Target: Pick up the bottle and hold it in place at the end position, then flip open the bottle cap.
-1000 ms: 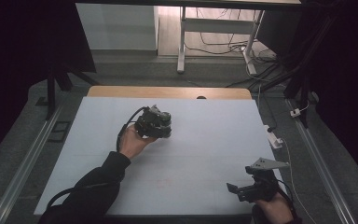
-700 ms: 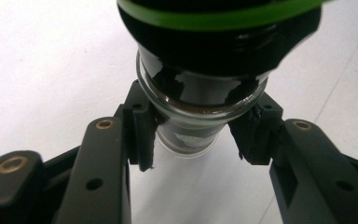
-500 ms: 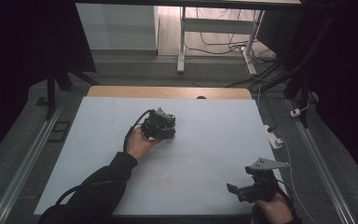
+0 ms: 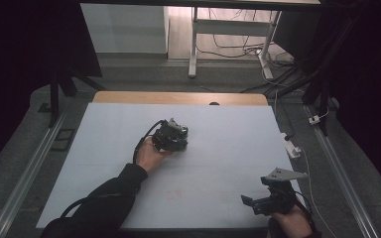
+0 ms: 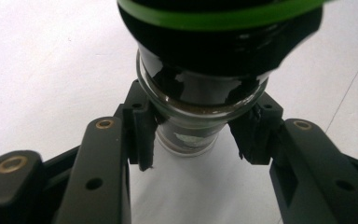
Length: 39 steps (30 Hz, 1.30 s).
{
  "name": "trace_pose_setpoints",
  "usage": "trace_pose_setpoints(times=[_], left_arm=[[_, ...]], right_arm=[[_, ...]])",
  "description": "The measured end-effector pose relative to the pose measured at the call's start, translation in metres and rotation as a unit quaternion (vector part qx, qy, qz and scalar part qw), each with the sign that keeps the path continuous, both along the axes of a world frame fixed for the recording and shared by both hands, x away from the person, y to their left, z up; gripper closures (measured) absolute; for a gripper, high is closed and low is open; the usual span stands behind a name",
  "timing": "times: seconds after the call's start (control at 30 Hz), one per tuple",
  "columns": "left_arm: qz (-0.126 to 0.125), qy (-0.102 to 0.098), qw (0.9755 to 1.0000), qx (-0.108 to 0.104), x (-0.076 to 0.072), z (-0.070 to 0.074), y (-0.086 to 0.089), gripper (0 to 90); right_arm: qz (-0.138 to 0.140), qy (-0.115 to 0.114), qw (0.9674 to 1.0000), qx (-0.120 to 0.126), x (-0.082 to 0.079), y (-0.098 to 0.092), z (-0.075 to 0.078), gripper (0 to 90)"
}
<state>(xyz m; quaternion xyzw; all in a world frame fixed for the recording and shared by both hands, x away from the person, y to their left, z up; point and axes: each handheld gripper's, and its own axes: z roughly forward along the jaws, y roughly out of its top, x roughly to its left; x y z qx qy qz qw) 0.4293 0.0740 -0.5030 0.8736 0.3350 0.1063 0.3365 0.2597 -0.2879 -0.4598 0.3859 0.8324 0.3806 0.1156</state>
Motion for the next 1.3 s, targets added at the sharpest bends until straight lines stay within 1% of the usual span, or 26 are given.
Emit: trace_pose_setpoints(times=[0.27, 0.5, 0.57, 0.67, 0.9, 1.07, 1.13, 1.3], left_arm=[[0.0, -0.004, 1.0, -0.004, -0.001, -0.001, 0.001, 54.0], [0.001, -0.005, 0.9999, -0.009, -0.001, -0.003, 0.002, 54.0], [0.0, -0.005, 0.9999, -0.009, -0.001, -0.003, 0.002, 54.0], [-0.002, -0.006, 0.9999, -0.01, -0.001, -0.003, 0.002, 54.0], [-0.004, -0.006, 0.9999, -0.01, -0.001, -0.003, 0.003, 54.0], [-0.002, -0.008, 0.9999, -0.011, -0.001, -0.004, 0.003, 54.0], [-0.003, -0.009, 0.9999, -0.011, -0.001, -0.004, 0.003, 54.0], [-0.003, -0.011, 0.9999, -0.012, -0.002, -0.004, 0.003, 54.1]], right_arm=[[0.0, -0.003, 1.0, 0.0, 0.0, 0.0, 0.0, 0.0], [0.003, -0.013, 0.9999, -0.001, -0.002, 0.001, 0.002, 0.0], [0.002, -0.015, 0.9999, 0.001, -0.003, 0.001, 0.002, 0.0], [0.009, -0.018, 0.9998, 0.009, -0.003, 0.002, 0.004, 0.0], [0.02, -0.036, 0.9991, 0.013, -0.004, 0.008, 0.009, 0.0], [0.026, -0.042, 0.9988, 0.006, -0.003, 0.014, 0.011, 0.0], [0.033, -0.05, 0.9982, 0.008, -0.002, 0.018, 0.012, 0.0], [0.045, -0.052, 0.9975, 0.014, 0.0, 0.03, 0.016, 0.0]])
